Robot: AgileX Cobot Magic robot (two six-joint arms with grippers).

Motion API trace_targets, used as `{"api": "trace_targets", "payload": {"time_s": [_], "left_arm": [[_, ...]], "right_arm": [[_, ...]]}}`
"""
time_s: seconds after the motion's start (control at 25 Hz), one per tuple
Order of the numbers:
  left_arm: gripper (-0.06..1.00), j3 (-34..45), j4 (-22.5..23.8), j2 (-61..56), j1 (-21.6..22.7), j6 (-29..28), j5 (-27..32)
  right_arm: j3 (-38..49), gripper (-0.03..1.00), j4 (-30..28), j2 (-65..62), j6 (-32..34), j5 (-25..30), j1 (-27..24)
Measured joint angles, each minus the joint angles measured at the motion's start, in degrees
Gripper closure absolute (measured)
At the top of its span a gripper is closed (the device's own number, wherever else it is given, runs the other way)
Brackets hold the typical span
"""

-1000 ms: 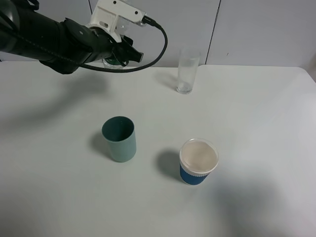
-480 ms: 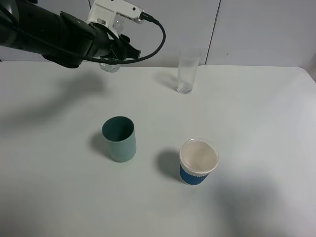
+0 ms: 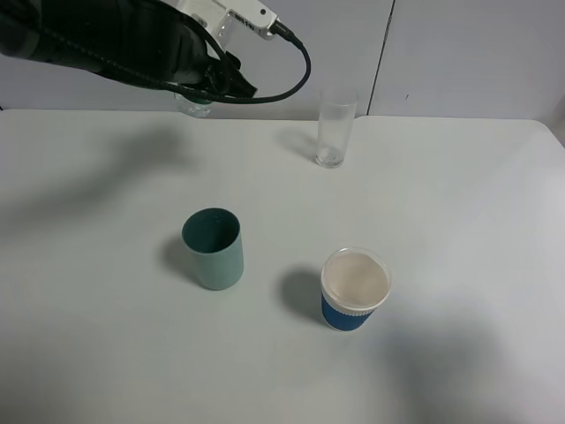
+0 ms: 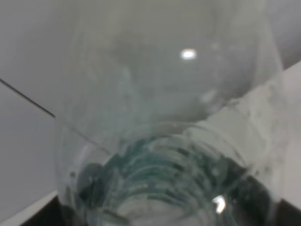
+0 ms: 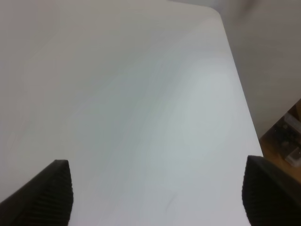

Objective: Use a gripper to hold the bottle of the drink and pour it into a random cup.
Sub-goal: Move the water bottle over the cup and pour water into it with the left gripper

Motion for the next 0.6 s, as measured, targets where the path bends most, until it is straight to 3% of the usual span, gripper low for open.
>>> {"api": "trace_targets", "payload": {"time_s": [0.2, 0.6], "left_arm": [[0.45, -2.6, -4.3, 0.5, -1.0, 5.9, -1.5], [0.45, -6.1, -5.2, 4.6, -3.1, 11.6, -4.7]], "right_arm": [[0.0, 0.23, 0.0, 0.0, 0.0, 0.0, 0.0], [0.0, 0.23, 0.0, 0.0, 0.0, 0.0, 0.0]]}}
